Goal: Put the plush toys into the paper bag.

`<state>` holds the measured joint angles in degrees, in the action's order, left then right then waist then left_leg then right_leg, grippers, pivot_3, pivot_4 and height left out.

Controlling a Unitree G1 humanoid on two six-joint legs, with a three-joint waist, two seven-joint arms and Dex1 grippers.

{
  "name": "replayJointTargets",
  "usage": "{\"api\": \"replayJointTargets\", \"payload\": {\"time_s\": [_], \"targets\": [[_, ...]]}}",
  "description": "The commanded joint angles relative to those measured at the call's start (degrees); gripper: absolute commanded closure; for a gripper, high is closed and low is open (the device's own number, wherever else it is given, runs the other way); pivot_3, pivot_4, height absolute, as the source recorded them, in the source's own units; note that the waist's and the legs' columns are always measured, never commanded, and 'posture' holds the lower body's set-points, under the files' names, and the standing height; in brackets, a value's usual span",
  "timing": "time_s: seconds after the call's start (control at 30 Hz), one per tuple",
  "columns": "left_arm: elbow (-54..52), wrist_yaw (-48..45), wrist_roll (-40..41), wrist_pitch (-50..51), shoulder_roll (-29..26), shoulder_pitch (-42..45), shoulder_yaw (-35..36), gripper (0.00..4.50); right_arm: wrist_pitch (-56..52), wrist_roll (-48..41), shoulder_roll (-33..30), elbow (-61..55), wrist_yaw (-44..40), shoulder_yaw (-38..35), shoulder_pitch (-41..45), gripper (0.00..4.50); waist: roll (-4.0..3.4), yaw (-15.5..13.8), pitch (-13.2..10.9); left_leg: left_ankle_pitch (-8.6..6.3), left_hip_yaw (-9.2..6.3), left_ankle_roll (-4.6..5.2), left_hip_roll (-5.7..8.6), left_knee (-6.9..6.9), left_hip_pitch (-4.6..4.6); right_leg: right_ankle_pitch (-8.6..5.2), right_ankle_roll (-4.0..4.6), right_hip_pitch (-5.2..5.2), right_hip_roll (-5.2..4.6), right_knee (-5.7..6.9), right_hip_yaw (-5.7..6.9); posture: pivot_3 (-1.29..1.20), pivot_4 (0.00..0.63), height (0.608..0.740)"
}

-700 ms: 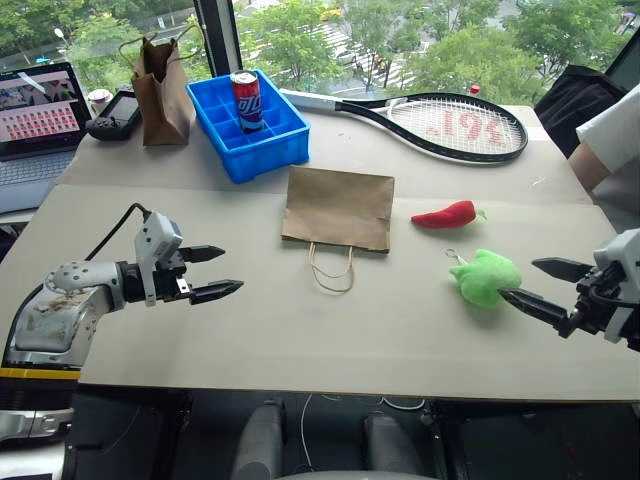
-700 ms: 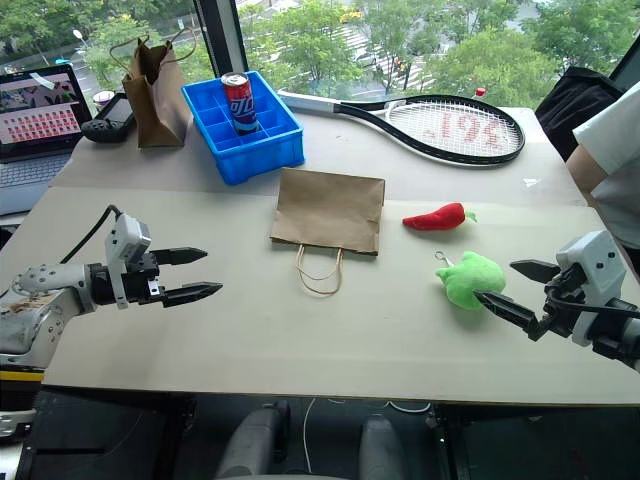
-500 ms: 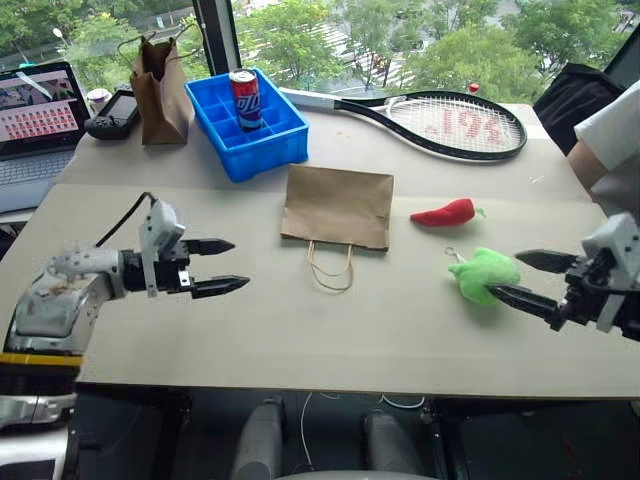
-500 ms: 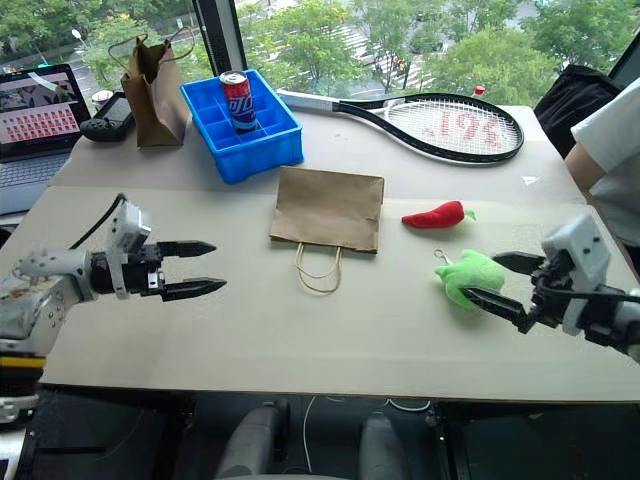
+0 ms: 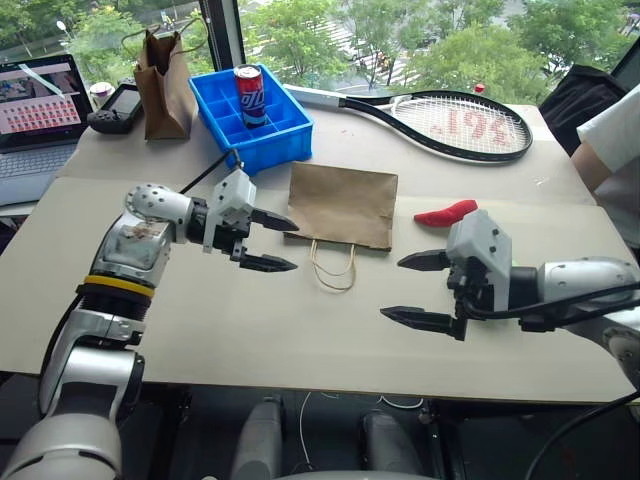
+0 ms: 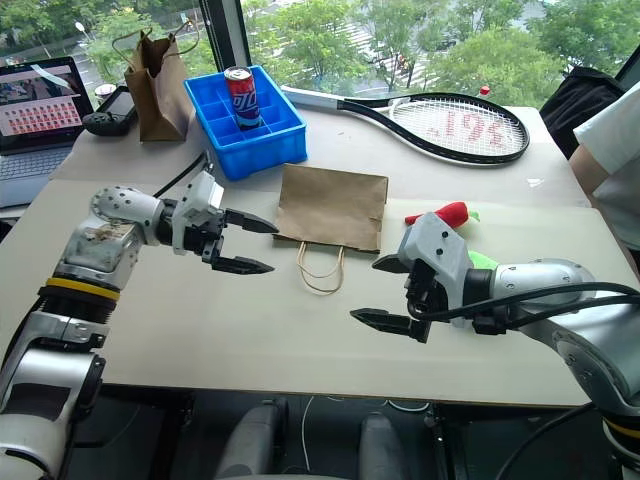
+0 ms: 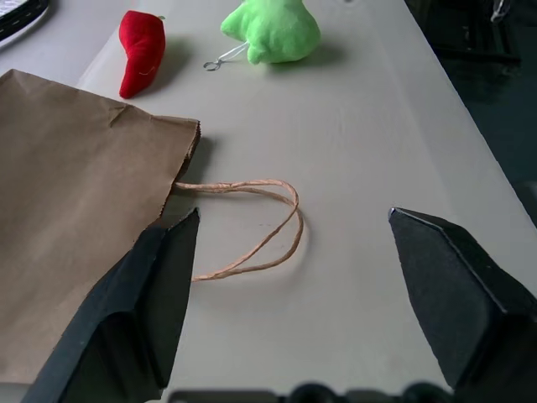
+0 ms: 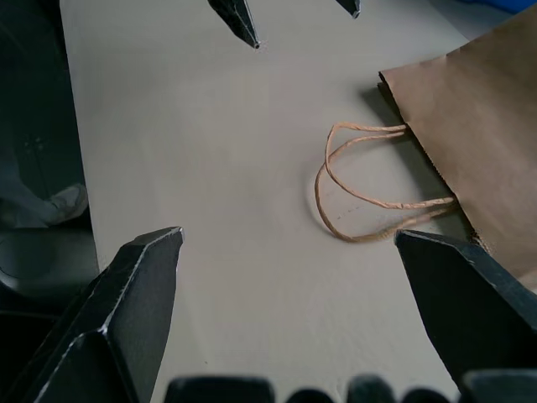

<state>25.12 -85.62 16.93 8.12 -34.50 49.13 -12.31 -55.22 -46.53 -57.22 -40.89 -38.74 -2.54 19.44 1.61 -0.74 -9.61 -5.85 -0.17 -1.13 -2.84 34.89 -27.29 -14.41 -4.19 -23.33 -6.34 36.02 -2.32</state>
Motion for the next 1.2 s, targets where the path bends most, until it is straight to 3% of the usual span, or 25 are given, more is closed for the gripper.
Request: {"api": "replayJointTargets", "payload": {"time_s": [0.03,0.27,0.5,0.6,0.63,0.7,0.87,0.9,1.13,1.2], "targets": [[6.1,-1.4,-4.5,-7.9,2.4,2.9,-2.0,1.78,0.7,2.3,0.5,-2.2,2.3,-0.9,-1.1,0.00,0.00,0.1,0.0,0.00,0.00,0.00,0.00,0.02,0.00,0.01,0.01,0.00,0.00,0.00,-0.02,0.00,0.150,0.731],[19.1,-3.6,-10.9,-22.0,6.8,7.5,-4.5,1.78,0.0,2.4,1.3,-4.8,5.1,-4.8,-6.8,0.00,0.01,0.1,0.0,0.00,-0.06,0.01,-0.02,0.01,0.01,0.22,-0.35,-0.02,0.06,0.08,-0.01,0.00,0.150,0.731],[32.3,4.8,-19.6,-40.0,11.2,11.4,-6.1,1.78,0.6,4.4,1.4,-5.5,7.1,-6.0,-11.8,0.00,0.01,0.0,0.0,0.00,-0.06,0.01,-0.02,0.07,0.01,0.24,-0.40,0.05,0.05,0.06,-0.01,0.00,0.150,0.731],[36.3,7.0,-20.6,-43.2,12.8,12.8,-5.3,1.78,0.9,5.5,1.4,-5.6,7.5,-6.0,-13.5,0.00,0.01,0.1,0.0,0.00,-0.07,0.01,-0.02,0.06,0.02,0.26,-0.43,0.04,0.06,0.07,-0.01,0.00,0.150,0.731],[37.3,7.5,-20.6,-43.5,13.3,13.2,-4.9,2.04,0.8,5.5,1.8,-5.6,7.6,-6.2,-13.6,0.00,0.02,0.1,0.0,0.00,-0.07,0.01,-0.01,0.07,0.02,0.26,-0.44,0.04,0.06,0.09,-0.01,0.00,0.150,0.731],[38.8,6.1,-18.9,-42.1,14.4,14.3,-3.2,2.44,0.7,5.4,2.3,-5.8,7.9,-6.6,-13.9,0.00,0.02,0.1,0.0,0.00,-0.08,0.01,-0.01,0.09,0.01,0.28,-0.46,0.04,0.06,0.09,-0.01,0.00,0.150,0.731],[40.1,1.7,-15.6,-36.9,15.4,16.1,0.5,4.29,-0.1,4.6,4.4,-7.4,9.2,-6.5,-15.3,0.00,0.02,0.1,0.0,0.00,-0.09,0.01,-0.01,0.12,0.02,0.29,-0.48,0.07,0.06,0.09,-0.01,0.00,0.150,0.731],[40.1,1.0,-15.3,-35.9,15.5,16.2,1.2,4.45,-0.2,4.6,4.7,-7.6,9.5,-6.3,-15.5,0.00,0.02,0.2,0.0,0.00,-0.10,0.01,-0.01,0.11,0.02,0.29,-0.49,0.07,0.06,0.10,-0.01,0.00,0.150,0.731],[34.8,-6.3,-10.7,-23.4,15.4,16.1,4.4,4.45,-0.3,5.3,7.8,-8.1,11.8,-3.0,-15.8,0.00,0.02,0.2,0.0,0.01,-0.14,0.01,-0.01,0.15,0.02,0.30,-0.50,0.07,0.08,0.16,0.00,0.00,0.150,0.731],[30.4,-2.7,-12.5,-15.9,15.1,15.9,3.3,4.50,0.3,6.1,10.4,-7.1,13.7,-1.3,-14.9,0.41,0.02,0.3,0.0,0.01,-0.17,0.01,-0.01,0.17,0.02,0.30,-0.50,0.09,0.09,0.17,0.01,0.00,0.150,0.731]]}}
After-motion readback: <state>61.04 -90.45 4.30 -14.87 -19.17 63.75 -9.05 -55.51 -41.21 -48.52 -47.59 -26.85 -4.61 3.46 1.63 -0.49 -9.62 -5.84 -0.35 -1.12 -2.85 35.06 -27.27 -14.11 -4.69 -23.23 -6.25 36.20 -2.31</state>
